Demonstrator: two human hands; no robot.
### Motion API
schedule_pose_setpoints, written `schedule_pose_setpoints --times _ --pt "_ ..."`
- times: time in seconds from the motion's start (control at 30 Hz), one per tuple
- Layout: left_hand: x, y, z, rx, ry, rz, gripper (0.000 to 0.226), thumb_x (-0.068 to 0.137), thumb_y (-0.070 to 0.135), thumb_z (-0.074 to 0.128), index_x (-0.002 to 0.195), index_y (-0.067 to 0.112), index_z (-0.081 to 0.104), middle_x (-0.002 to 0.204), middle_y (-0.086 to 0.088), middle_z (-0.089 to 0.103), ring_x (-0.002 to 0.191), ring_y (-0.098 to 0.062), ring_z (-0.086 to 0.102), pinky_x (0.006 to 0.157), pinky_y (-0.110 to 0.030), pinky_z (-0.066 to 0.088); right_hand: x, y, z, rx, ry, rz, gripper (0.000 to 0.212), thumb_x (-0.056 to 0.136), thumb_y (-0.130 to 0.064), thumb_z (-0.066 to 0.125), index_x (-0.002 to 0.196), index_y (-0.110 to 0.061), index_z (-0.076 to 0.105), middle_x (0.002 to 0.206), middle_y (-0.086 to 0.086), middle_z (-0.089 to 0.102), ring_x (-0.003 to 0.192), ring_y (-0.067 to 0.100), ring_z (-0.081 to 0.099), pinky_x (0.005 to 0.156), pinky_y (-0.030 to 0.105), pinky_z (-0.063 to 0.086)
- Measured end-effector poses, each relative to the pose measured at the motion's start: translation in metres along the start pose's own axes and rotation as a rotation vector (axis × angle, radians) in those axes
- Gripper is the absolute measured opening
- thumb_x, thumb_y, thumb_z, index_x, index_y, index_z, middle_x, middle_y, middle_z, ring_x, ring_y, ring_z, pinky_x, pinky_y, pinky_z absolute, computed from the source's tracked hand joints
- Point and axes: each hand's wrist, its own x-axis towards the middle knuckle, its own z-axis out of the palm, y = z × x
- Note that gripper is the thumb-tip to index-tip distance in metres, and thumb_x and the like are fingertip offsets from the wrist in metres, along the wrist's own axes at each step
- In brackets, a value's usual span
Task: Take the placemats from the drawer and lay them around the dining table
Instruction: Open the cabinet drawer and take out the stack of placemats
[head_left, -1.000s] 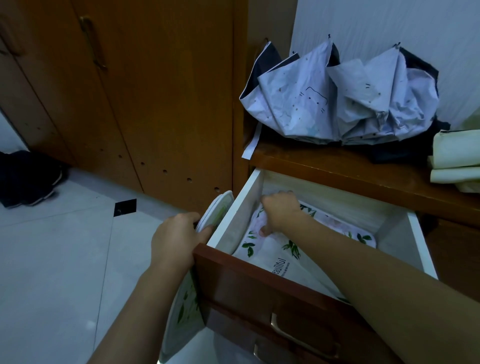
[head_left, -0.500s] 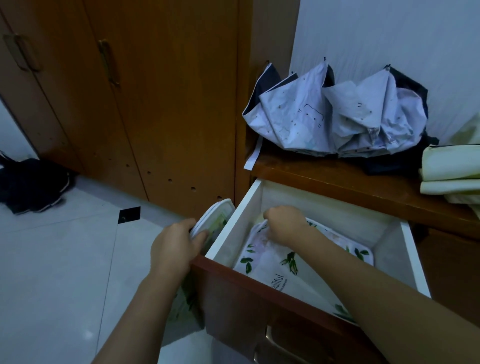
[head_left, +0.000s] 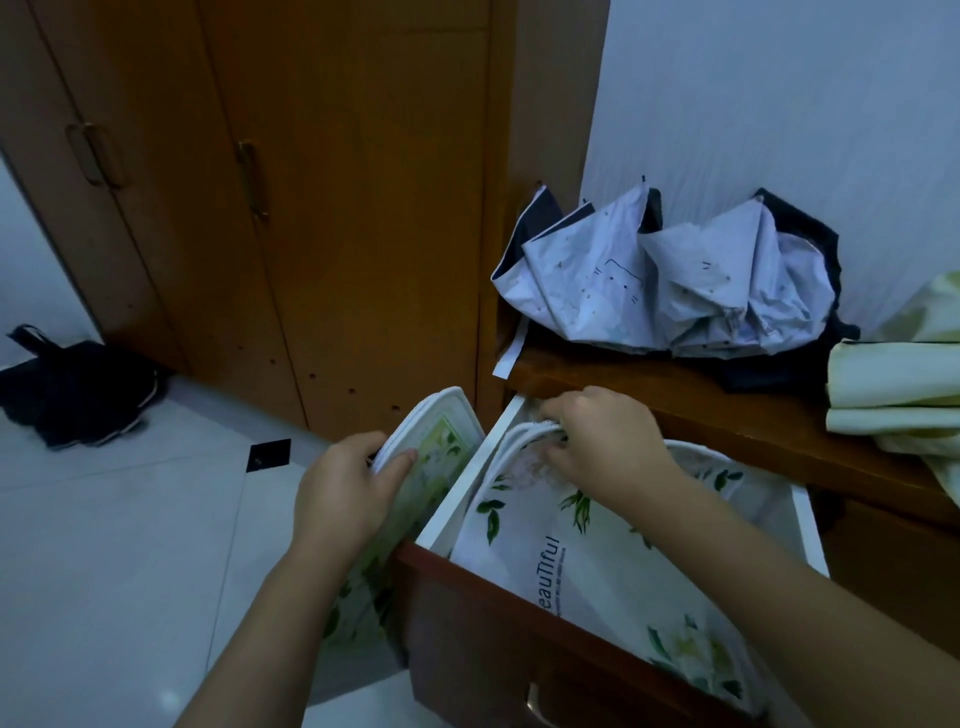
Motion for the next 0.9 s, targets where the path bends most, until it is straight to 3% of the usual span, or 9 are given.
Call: schedule_pose_setpoints --times 0.13,0.27,0.43,0.57,0.73,0.9 --pt "0.003 0.008 -0.007 0.04 0.014 0.018 0.016 0.091 0.041 0.062 0.084 0.029 0.068 0.072 0.006 0.062 0.065 -0.01 0.057 0.055 -0.036 0.05 0.005 0.009 -0.018 0.011 0.113 0.057 0.007 0.087 -0.033 0.06 0.091 -0.03 0.065 0.08 -0.008 0.06 0.074 0.013 0.052 0.057 0.027 0.034" --pt "0.006 0.016 -0.018 0.081 0.046 0.029 0.014 0.091 0.043 0.061 0.087 0.032 0.068 0.074 0.01 0.063 0.065 -0.008 0.057 0.057 -0.037 0.054 0.025 0.0 -0.036 0.067 0.252 0.036 0.008 0.085 -0.031 0.06 0.082 -0.027 0.067 0.07 -0.005 0.057 0.066 0.014 0.049 0.049 0.025 0.024" --pt "0.011 0.024 -0.044 -0.004 0.15 -0.002 0.014 0.09 0.041 0.064 0.082 0.031 0.068 0.067 0.01 0.062 0.062 -0.007 0.057 0.05 -0.028 0.044 0.052 -0.034 -0.048 0.063 0.305 -0.113 0.011 0.089 -0.032 0.061 0.09 -0.025 0.069 0.081 -0.004 0.064 0.078 0.018 0.054 0.06 0.029 0.034" --pt "0.015 0.022 -0.07 -0.185 0.205 -0.033 0.015 0.091 0.04 0.064 0.082 0.029 0.068 0.068 0.007 0.063 0.063 -0.008 0.058 0.055 -0.036 0.051 0.069 -0.06 -0.053 0.08 0.378 -0.204 0.011 0.087 -0.033 0.065 0.09 -0.025 0.071 0.079 -0.004 0.066 0.075 0.019 0.054 0.061 0.032 0.041" --pt "0.013 0.022 -0.092 -0.255 0.244 0.006 0.017 0.093 0.039 0.061 0.083 0.027 0.067 0.07 0.005 0.063 0.066 -0.009 0.058 0.055 -0.036 0.05 0.084 -0.089 -0.058 0.081 0.416 -0.288 0.007 0.084 -0.029 0.07 0.088 -0.024 0.073 0.073 -0.004 0.065 0.066 0.015 0.044 0.06 0.027 0.028" --pt "0.01 0.019 -0.105 -0.241 0.276 0.004 0.013 0.094 0.04 0.059 0.086 0.031 0.065 0.071 0.008 0.062 0.067 -0.006 0.058 0.057 -0.035 0.052 0.092 -0.107 -0.065 0.115 0.395 -0.329 0.013 0.088 -0.031 0.067 0.098 -0.025 0.073 0.077 -0.005 0.066 0.068 0.013 0.043 0.062 0.028 0.028"
